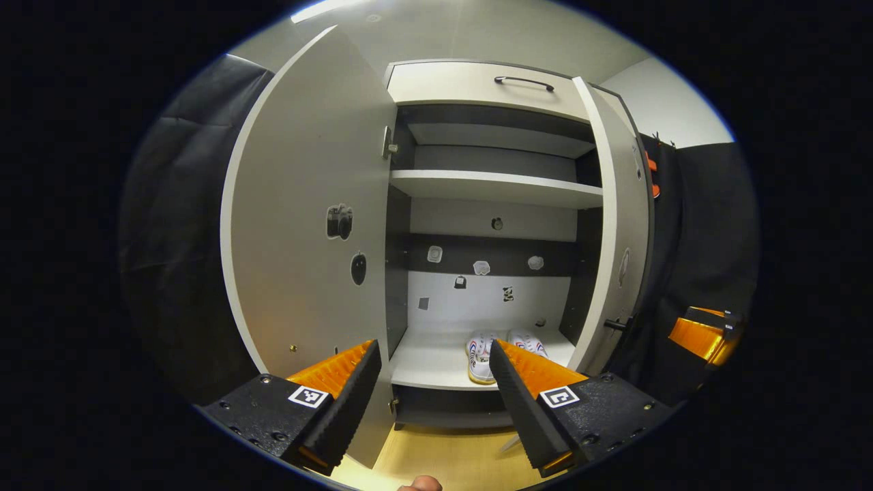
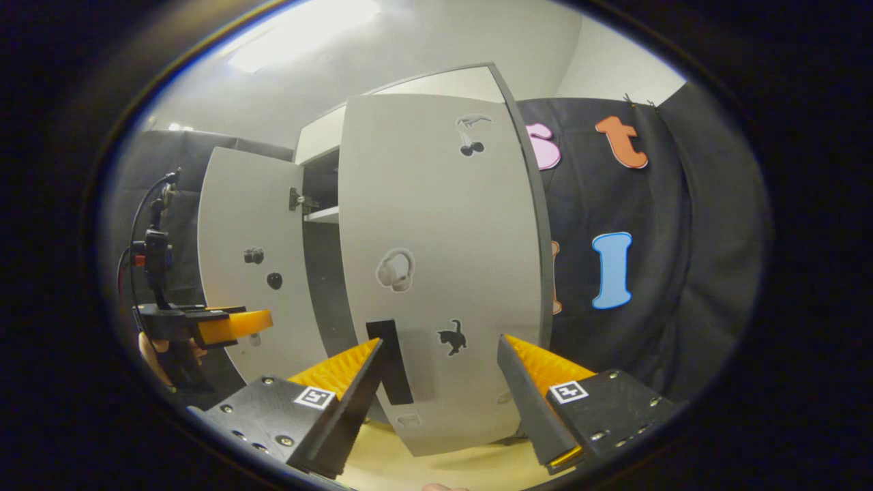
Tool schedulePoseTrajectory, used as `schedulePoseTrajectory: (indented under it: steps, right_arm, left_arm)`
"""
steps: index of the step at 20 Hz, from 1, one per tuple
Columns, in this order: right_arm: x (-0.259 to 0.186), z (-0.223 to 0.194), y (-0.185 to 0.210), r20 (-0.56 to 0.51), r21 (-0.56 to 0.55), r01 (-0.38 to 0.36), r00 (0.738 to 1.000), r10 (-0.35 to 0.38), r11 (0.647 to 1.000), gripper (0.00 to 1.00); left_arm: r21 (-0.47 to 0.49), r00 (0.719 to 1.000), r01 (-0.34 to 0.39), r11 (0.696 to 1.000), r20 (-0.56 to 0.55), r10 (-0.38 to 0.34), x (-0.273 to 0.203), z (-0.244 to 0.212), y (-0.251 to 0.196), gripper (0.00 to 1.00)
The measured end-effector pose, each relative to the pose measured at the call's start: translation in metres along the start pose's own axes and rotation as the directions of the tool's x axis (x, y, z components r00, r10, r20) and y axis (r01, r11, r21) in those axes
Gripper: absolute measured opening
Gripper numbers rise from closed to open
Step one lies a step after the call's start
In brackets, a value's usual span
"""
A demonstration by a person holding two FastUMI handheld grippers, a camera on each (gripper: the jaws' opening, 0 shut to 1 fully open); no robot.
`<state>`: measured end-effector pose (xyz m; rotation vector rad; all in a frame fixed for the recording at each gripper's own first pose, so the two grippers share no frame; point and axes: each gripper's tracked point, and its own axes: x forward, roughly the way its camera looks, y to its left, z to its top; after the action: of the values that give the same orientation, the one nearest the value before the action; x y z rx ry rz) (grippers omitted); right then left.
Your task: Grab one shoe with the right hand and put it into the shoe cabinet, grab the other shoe with the left hand and put it into the shoe cabinet; then close the right door with the right hand and the left door with the left hand.
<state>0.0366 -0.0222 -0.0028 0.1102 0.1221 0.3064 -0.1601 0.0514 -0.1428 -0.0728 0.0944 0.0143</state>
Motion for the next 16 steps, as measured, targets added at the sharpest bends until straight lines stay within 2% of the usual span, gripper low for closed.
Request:
schedulePoseTrajectory:
  steps: [2, 4, 5, 7, 8, 14, 16]
  right_arm:
    - [0.001, 0.000, -0.001, 0.001, 0.001, 0.001, 1.000, -0.001, 1.000, 0.98]
    - [0.002, -0.002, -0.001, -0.001, 0.003, 0.000, 1.000, 0.000, 1.000, 0.98]
    - [0.003, -0.003, -0.001, -0.004, 0.002, 0.000, 1.000, 0.000, 1.000, 0.98]
    - [0.004, -0.005, -0.001, -0.009, 0.003, -0.002, 1.000, 0.002, 1.000, 0.98]
    - [0.005, -0.006, -0.001, -0.010, 0.004, -0.004, 1.000, 0.004, 1.000, 0.98]
    - [0.010, -0.007, -0.001, -0.012, 0.004, -0.023, 1.000, 0.023, 1.000, 0.98]
    - [0.012, -0.008, -0.002, -0.015, 0.008, -0.032, 0.999, 0.032, 0.999, 0.98]
  left_arm:
    - [0.003, 1.000, 0.002, 1.000, 0.008, -0.002, -0.001, 0.002, -0.001, 0.94]
    - [0.006, 1.000, 0.004, 1.000, 0.013, -0.004, -0.003, 0.005, -0.001, 0.97]
    - [0.006, 1.000, 0.006, 1.000, 0.017, -0.006, -0.005, 0.006, -0.002, 0.94]
    - [0.005, 1.000, 0.012, 1.000, 0.025, -0.012, -0.007, 0.008, -0.003, 0.97]
    - [0.002, 0.999, 0.016, 1.000, 0.028, -0.016, -0.007, 0.010, -0.004, 0.94]
    - [0.000, 0.999, 0.019, 1.000, 0.040, -0.019, -0.021, 0.020, -0.002, 0.94]
    - [0.008, 0.999, 0.006, 1.000, 0.048, -0.006, -0.029, 0.025, 0.001, 0.97]
